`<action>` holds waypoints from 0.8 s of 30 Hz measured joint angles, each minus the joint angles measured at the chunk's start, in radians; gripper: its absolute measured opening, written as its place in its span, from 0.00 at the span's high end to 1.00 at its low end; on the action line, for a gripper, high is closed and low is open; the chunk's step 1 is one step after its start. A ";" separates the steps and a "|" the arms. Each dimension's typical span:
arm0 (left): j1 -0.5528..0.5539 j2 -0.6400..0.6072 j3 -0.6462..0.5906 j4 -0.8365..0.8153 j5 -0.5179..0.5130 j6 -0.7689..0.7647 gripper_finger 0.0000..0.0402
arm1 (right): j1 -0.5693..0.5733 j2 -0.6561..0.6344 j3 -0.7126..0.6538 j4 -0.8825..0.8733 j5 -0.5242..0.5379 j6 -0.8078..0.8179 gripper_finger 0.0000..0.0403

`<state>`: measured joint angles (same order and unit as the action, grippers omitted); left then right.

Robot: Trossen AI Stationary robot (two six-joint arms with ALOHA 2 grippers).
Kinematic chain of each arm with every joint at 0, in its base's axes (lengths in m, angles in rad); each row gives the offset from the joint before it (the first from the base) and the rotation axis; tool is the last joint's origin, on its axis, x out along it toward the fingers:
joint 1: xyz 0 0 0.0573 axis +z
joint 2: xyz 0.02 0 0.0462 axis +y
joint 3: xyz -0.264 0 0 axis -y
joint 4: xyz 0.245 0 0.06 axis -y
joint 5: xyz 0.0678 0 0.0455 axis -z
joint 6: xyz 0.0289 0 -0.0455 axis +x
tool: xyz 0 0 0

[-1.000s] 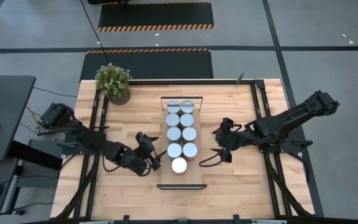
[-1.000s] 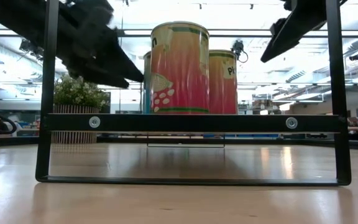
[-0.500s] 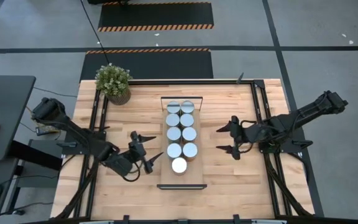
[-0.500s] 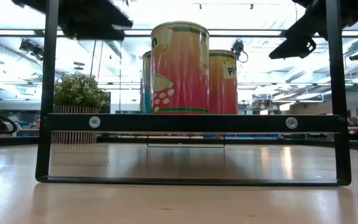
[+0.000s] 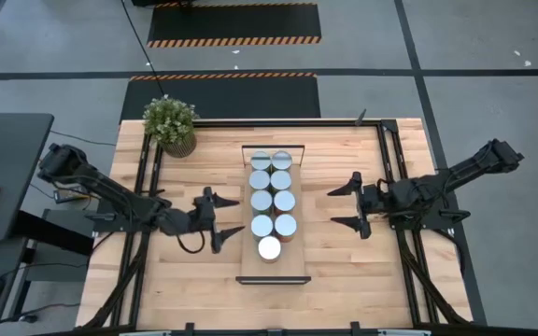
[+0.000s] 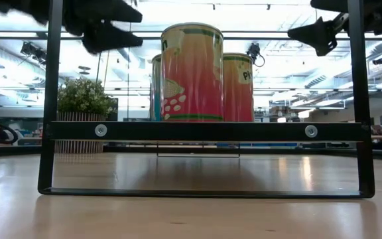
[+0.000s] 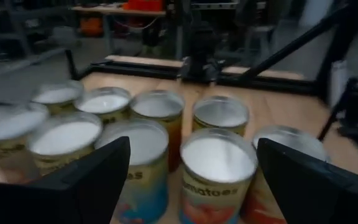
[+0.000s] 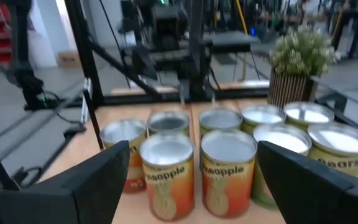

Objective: Pick and place cans onto a shelf
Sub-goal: Return to Home Position

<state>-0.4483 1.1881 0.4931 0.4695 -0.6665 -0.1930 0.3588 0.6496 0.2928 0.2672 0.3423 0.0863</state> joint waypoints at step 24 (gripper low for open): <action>0.055 -0.657 -0.479 0.149 0.088 0.126 0.11 | -0.066 -0.311 -0.287 0.174 -0.065 -0.069 0.11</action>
<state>-0.3935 0.5314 0.0143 0.6184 -0.5785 -0.0673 0.2928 0.3383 0.0061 0.4415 0.2768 0.0177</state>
